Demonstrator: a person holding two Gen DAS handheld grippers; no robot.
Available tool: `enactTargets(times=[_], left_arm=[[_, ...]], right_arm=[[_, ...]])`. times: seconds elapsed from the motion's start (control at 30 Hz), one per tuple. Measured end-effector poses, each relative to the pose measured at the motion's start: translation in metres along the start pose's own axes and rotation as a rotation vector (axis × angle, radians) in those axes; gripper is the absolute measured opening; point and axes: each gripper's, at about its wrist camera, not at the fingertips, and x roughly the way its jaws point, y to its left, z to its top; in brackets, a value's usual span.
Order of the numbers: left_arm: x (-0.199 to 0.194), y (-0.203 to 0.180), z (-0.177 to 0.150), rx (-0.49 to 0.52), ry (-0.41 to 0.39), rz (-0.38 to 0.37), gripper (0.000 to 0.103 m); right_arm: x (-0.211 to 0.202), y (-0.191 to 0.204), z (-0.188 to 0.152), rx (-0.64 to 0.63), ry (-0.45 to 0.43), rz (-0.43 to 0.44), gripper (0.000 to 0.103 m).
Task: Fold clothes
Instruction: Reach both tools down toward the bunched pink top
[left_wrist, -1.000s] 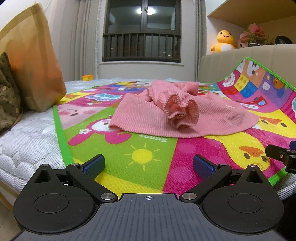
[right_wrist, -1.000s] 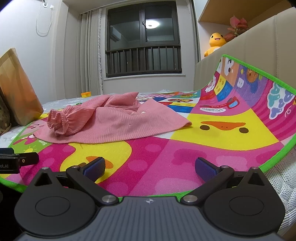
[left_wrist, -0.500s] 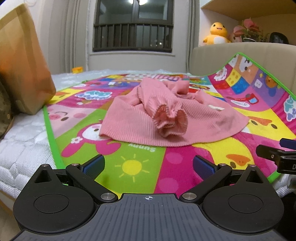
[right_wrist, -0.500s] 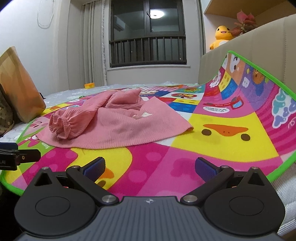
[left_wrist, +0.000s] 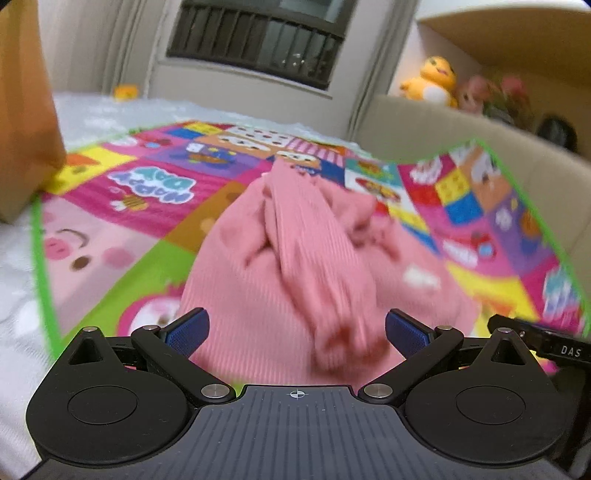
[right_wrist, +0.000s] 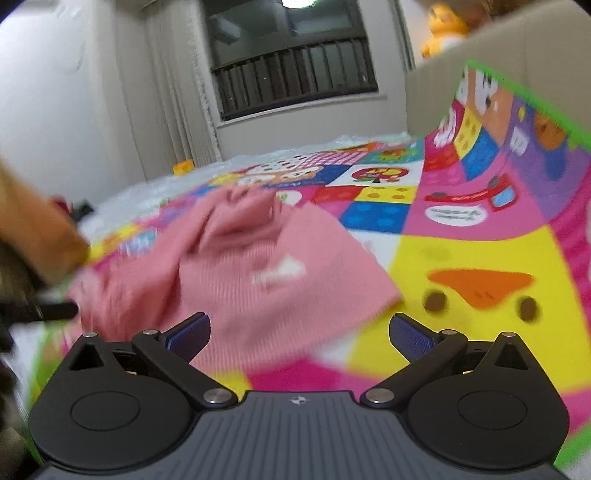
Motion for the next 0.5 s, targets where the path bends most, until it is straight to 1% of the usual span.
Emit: enactTargets(times=[0.03,0.07,0.13,0.2,0.23,0.27,0.33,0.4,0.5], left_arm=[[0.012,0.006,0.010,-0.032,0.012,-0.016,0.103],[0.025,0.011,0.020,-0.060,0.027,-0.025,0.103],[0.053,0.022,0.034,-0.103,0.068,-0.019,0.103],[0.076,0.032,0.039,-0.138,0.116,-0.007,0.103],[0.086,0.037,0.040,-0.152,0.135,-0.005,0.103],[0.092,0.041,0.039,-0.159,0.148,-0.010,0.103],[0.096,0.046,0.036,-0.141,0.143,-0.029,0.103],[0.094,0.047,0.032,-0.108,0.139,-0.046,0.103],[0.093,0.044,0.030,-0.047,0.156,-0.059,0.103]], right_arm=[[0.012,-0.006,0.014,0.045,0.013,0.022,0.103],[0.027,-0.009,0.024,0.067,0.029,0.018,0.103],[0.058,-0.017,0.043,0.109,0.061,0.006,0.103],[0.090,-0.028,0.049,0.171,0.152,-0.019,0.103],[0.104,-0.033,0.047,0.219,0.215,-0.014,0.103],[0.114,-0.038,0.044,0.254,0.245,-0.015,0.103],[0.112,-0.039,0.040,0.251,0.212,-0.004,0.103],[0.112,-0.038,0.037,0.230,0.218,0.001,0.103],[0.114,-0.029,0.039,0.097,0.263,0.013,0.103]])
